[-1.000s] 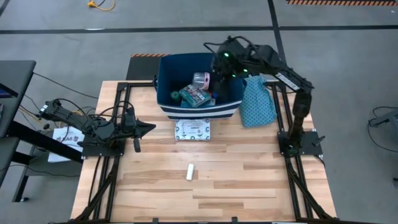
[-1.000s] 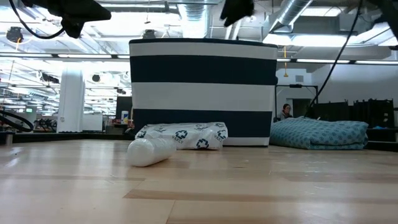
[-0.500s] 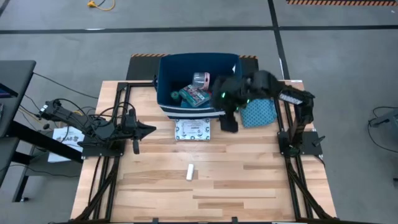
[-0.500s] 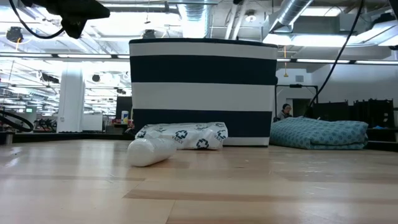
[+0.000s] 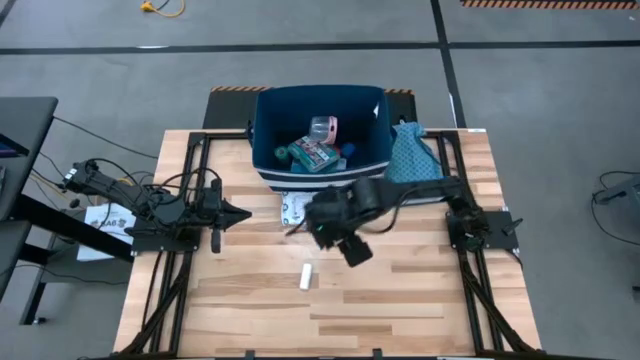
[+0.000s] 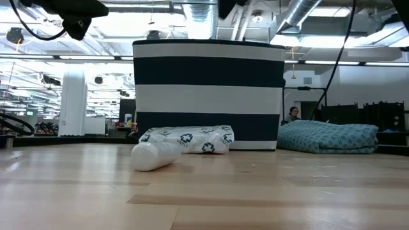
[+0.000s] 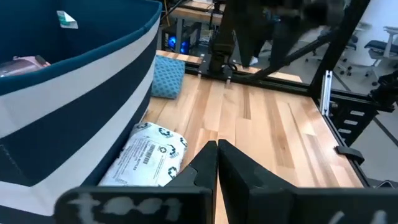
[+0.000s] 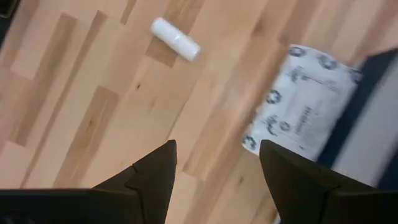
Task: Pick & place medical supplies in basket/bin
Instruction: Put the white rolled gauze into the blue bin
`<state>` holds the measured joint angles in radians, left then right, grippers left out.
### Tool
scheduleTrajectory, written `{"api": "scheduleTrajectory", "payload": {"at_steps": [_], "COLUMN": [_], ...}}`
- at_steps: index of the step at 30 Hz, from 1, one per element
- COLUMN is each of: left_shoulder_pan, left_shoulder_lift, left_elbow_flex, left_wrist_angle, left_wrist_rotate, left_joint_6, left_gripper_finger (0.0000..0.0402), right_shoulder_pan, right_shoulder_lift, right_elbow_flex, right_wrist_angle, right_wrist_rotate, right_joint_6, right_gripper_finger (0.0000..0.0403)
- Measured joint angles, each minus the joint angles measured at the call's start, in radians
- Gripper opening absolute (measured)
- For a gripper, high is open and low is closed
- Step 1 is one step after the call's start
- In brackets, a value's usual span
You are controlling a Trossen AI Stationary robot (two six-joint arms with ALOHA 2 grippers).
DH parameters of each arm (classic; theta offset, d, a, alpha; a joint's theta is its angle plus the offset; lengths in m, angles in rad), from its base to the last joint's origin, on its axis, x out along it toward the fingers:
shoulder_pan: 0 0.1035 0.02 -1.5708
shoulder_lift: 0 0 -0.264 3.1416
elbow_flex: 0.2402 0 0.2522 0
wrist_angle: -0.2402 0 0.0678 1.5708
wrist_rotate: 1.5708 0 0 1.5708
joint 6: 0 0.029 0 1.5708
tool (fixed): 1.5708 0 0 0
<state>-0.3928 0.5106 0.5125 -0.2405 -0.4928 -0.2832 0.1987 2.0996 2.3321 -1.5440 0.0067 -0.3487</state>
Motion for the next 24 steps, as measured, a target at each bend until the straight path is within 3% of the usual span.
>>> {"api": "scheduleTrajectory", "payload": {"at_steps": [14, 24], "left_shoulder_pan": [0.000, 0.000], "left_shoulder_lift": [0.000, 0.000], "left_elbow_flex": [0.000, 0.000], "left_wrist_angle": [-0.020, -0.037], "left_wrist_rotate": [0.043, 0.062], "left_joint_6": [0.003, -0.008], "left_gripper_finger": [0.0000, 0.0000], "right_shoulder_pan": [0.013, 0.064], "right_shoulder_lift": [0.240, 0.308], "right_elbow_flex": [0.000, 0.003], "right_wrist_angle": [0.101, 0.270], "right_wrist_rotate": [0.046, 0.045], "right_joint_6": [-0.080, -0.143], "right_gripper_finger": [0.0221, 0.0221]}}
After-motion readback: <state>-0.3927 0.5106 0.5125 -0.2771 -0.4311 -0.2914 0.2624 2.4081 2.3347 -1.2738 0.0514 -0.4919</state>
